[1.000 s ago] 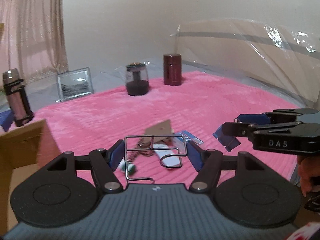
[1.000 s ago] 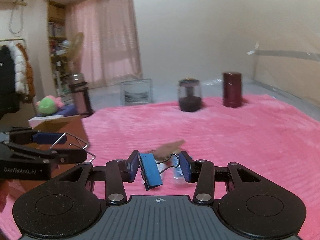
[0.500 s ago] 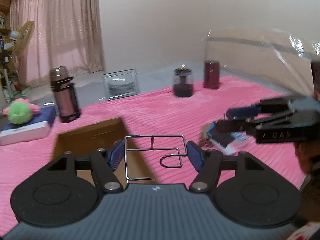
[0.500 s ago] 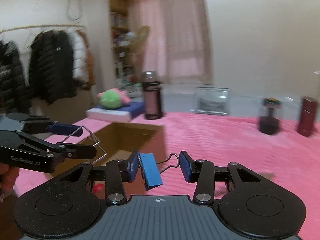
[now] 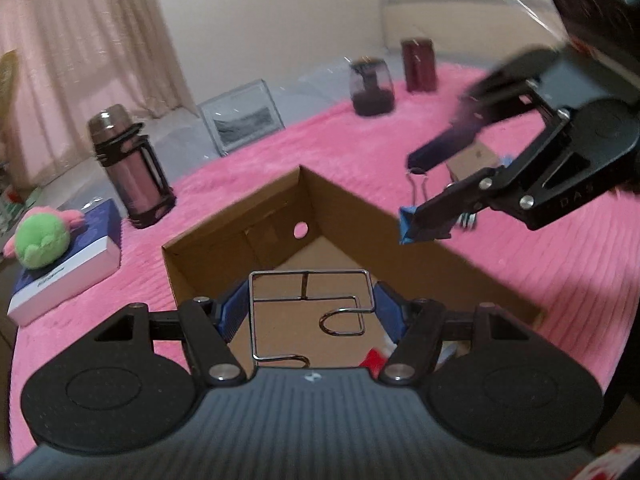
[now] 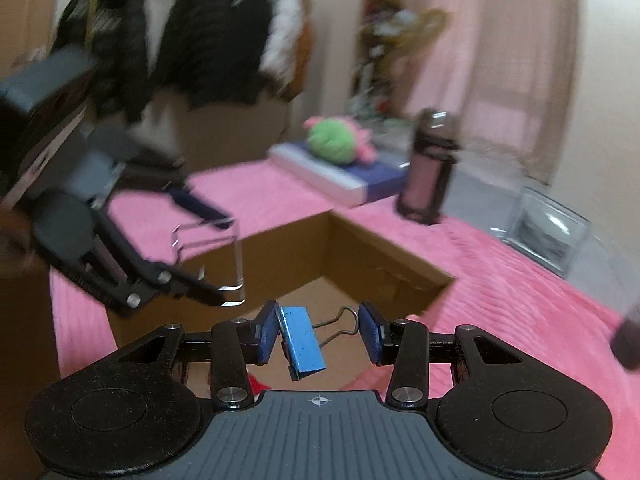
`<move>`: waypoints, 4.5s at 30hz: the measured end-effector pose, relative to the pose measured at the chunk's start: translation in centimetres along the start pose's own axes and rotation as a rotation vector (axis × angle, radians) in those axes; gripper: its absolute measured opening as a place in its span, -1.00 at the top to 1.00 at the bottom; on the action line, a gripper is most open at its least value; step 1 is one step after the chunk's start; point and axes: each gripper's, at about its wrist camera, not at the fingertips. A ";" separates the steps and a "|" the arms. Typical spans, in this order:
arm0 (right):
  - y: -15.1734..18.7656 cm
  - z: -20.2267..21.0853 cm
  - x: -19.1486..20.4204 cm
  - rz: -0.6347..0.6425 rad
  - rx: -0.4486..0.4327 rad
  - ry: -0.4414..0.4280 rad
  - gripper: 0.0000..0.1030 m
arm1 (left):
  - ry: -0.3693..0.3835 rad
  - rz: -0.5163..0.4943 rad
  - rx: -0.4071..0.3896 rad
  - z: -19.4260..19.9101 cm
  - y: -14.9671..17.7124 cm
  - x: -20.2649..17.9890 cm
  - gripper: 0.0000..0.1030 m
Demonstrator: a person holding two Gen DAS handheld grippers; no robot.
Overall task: Organize rigid objects
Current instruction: 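Carry the wire rack and blue binder clip together over the cardboard box, then open the left tool releasing the rack while the right tool releases the clip, then move both open tools back over the remaining items on the blanket, then grasp the green-and-white spool with the left tool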
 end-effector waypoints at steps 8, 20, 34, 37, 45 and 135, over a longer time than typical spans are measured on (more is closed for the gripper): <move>-0.2 -7.7 0.4 0.249 0.241 -0.101 0.22 | 0.093 -0.196 0.124 -4.6 0.3 0.9 -0.23; 1.8 -16.1 -0.8 0.375 0.507 -0.152 0.22 | 0.166 -0.287 0.306 -11.3 1.4 1.6 -0.23; 3.3 -18.7 -0.7 0.415 0.602 -0.160 0.22 | 0.179 -0.309 0.438 -14.9 2.3 1.8 -0.24; 3.6 -18.9 -0.9 0.411 0.607 -0.166 0.22 | 0.175 -0.309 0.451 -15.3 2.4 1.8 -0.24; 3.6 -18.6 -1.0 0.393 0.583 -0.164 0.22 | 0.175 -0.290 0.457 -15.6 2.4 2.0 -0.24; 27.4 19.5 -10.5 -0.674 -0.020 0.602 -0.21 | -0.161 0.140 0.012 -22.9 -4.8 -23.9 -0.02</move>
Point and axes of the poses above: each gripper's, at about its wrist camera, not at the fingertips, and z roughly against the way its jaws point, x to its left, y to its underside, and after that the axes turned 4 degrees about z, right-handed
